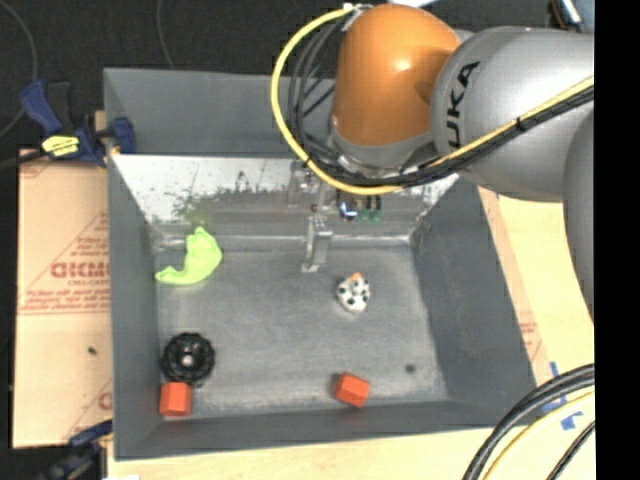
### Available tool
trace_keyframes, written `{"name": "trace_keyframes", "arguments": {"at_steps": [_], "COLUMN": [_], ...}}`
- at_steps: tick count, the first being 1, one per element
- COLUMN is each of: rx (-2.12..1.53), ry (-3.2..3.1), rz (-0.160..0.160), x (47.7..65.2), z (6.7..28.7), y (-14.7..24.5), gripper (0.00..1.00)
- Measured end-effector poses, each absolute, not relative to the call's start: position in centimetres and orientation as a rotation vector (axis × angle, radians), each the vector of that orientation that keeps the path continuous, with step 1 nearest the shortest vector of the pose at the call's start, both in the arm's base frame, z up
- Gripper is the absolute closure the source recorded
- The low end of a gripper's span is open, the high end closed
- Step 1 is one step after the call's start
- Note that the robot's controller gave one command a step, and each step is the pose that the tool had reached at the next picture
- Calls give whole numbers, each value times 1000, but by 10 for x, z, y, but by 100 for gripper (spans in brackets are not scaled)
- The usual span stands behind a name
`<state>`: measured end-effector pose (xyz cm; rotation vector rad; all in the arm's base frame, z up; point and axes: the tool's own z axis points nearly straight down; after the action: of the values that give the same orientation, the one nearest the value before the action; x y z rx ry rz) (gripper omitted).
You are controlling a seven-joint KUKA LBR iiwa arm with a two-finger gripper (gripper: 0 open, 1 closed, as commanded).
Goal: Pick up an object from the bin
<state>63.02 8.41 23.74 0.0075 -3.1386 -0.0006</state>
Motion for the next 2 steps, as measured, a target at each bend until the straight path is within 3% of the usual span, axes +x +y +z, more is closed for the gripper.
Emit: {"name": "trace_keyframes", "arguments": {"at_steps": [1, 2], "rx": [4, 195], "ry": [-3146, -3134], "rz": [-2, 0], "x": [631, 625], "z": [243, 217], "y": [83, 86], "gripper": [0, 0]}}
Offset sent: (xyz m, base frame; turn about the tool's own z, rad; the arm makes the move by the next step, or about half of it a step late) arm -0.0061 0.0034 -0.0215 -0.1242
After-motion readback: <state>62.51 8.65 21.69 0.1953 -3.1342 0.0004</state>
